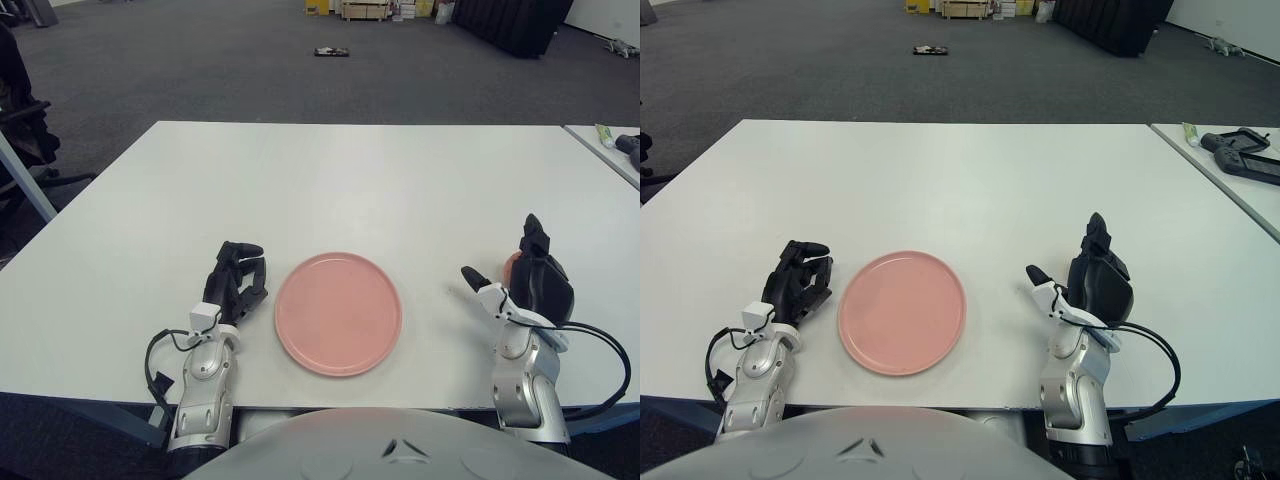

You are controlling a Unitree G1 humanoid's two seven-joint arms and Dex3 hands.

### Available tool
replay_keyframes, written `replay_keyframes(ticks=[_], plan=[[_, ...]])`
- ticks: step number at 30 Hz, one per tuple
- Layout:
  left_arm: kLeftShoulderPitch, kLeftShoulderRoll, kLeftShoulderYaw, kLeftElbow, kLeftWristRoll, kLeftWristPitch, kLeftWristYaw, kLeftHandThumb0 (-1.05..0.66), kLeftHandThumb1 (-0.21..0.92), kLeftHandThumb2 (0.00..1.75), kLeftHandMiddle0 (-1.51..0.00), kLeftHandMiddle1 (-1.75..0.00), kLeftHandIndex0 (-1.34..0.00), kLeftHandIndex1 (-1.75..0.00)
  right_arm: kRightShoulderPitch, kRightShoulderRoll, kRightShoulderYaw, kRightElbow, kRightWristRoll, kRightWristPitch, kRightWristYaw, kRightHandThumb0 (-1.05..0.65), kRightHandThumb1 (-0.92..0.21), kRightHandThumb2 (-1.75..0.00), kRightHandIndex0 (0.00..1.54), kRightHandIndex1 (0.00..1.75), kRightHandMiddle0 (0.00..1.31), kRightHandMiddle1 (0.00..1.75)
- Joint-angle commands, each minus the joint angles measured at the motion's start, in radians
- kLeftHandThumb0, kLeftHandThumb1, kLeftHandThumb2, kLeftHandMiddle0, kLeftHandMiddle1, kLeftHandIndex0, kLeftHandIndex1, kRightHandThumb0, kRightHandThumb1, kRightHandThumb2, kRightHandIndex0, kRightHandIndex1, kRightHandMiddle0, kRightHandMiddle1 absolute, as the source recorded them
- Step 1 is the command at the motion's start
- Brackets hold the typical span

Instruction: Put the apple into the plate.

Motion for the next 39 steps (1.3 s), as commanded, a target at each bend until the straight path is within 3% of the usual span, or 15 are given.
replay_keyframes(ticks=[1,12,30,39], plan=[[0.000,0.000,0.009,0.004,-0.001,0.020,0.014,-0.36,0.79,0.71,-0.53,-1.38,-0.27,-1.75,-0.025,-0.010,0.008,-0.014,-0.036,0.061,0.038,-0.81,-0.53,-0.62,0.00,0.00,0.00,0.00],[0.002,-0.001,0.016,0.002,0.009,0.014,0.030,-0.36,0.79,0.71,-0.54,-1.37,-0.27,-1.75,-0.069,-0.024,-0.001,0.026,-0.082,0.212,0.083,-0.88,-0.62,-0.47,0.00,0.00,0.00,0.00],[0.009,0.015,0.018,0.006,0.009,0.007,0.025,-0.36,0.82,0.67,-0.54,-1.38,-0.25,-1.75,-0.145,-0.073,-0.047,0.123,-0.082,0.346,0.065,-0.95,-0.76,-0.34,0.00,0.00,0.00,0.00],[0.022,0.008,0.018,-0.010,0.003,0.009,0.030,-0.36,0.82,0.66,-0.54,-1.37,-0.25,-1.75,-0.171,-0.132,-0.078,0.177,-0.053,0.389,0.080,-0.95,-0.79,-0.33,0.00,0.00,0.00,0.00]])
